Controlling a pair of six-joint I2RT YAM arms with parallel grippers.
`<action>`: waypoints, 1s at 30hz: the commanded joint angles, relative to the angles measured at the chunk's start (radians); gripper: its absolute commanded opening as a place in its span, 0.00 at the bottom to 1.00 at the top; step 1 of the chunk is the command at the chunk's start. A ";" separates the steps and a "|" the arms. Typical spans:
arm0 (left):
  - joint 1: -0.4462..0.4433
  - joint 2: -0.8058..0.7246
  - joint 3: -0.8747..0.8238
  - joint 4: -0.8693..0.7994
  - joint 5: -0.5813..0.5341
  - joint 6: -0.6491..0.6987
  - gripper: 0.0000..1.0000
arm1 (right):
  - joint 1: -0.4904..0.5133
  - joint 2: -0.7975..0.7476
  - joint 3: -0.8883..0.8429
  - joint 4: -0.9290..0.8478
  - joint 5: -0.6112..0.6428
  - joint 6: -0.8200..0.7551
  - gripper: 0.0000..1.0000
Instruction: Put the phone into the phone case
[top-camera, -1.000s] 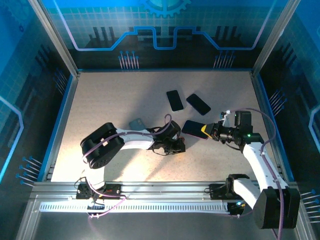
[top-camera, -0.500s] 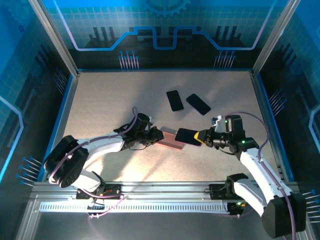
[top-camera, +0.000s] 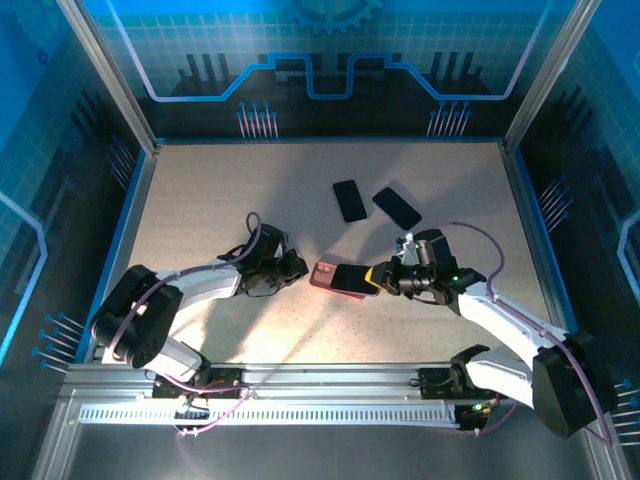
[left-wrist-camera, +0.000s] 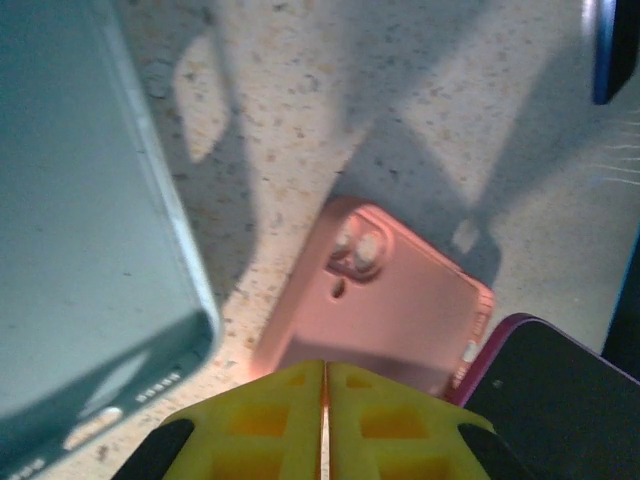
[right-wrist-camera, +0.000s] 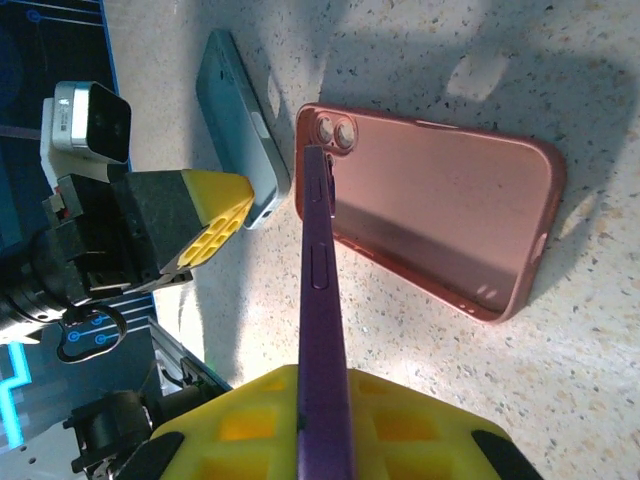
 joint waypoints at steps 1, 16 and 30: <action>0.008 0.041 0.012 -0.025 0.014 0.050 0.10 | 0.029 0.036 0.026 0.112 0.015 0.031 0.00; 0.011 0.113 0.078 -0.026 0.016 0.065 0.10 | 0.056 0.211 0.085 0.227 -0.015 0.047 0.00; 0.014 0.157 0.092 -0.109 -0.011 0.115 0.08 | 0.073 0.299 0.104 0.289 -0.038 0.064 0.00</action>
